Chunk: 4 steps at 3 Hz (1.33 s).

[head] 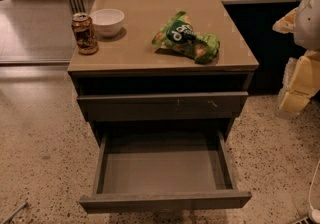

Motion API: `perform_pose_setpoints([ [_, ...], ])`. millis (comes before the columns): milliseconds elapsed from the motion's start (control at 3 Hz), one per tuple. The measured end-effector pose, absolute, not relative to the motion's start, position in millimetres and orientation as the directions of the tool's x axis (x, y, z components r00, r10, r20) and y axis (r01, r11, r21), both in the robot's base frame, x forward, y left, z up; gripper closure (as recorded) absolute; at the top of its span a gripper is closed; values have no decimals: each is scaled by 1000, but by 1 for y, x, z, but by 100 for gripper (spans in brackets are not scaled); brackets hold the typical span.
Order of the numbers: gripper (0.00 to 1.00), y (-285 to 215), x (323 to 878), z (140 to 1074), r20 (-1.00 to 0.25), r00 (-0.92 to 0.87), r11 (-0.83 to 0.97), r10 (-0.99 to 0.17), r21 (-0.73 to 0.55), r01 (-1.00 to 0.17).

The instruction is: Place green rice chip bag into middle drawer

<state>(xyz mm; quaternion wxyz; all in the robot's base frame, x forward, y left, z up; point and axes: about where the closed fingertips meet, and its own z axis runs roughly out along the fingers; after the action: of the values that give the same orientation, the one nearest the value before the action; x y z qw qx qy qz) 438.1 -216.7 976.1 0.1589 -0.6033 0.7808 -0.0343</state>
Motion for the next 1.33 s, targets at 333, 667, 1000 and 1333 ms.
perform_pose_setpoints([
  [333,0,-217,443,977,-221,-221,276,-950,-259,-926],
  [667,0,-209,475,968,-274,-200,281,-941,-299,-912],
  [1000,0,-199,529,957,-359,-189,322,-914,-358,-877],
  [1333,0,-182,589,945,-470,-175,382,-865,-393,-836],
])
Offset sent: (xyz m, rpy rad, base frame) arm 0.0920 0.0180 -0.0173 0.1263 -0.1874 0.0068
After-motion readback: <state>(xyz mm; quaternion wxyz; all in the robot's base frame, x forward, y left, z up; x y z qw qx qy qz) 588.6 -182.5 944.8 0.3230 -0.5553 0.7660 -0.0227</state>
